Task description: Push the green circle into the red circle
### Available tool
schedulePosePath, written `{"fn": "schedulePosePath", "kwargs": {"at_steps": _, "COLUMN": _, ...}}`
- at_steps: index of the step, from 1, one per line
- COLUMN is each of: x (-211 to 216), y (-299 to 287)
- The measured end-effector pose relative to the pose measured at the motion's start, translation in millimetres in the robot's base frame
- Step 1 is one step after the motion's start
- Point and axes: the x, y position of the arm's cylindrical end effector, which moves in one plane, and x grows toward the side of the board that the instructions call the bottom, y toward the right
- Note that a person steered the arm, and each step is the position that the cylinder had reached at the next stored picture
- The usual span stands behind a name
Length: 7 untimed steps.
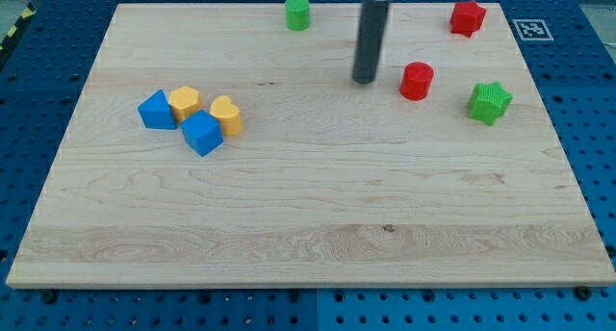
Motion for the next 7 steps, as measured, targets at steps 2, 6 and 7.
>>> {"fn": "schedulePosePath", "kwargs": {"at_steps": 2, "x": -89.2, "y": -153.9}}
{"fn": "schedulePosePath", "kwargs": {"at_steps": 6, "x": -147.4, "y": -94.1}}
{"fn": "schedulePosePath", "kwargs": {"at_steps": 7, "x": -147.4, "y": -86.8}}
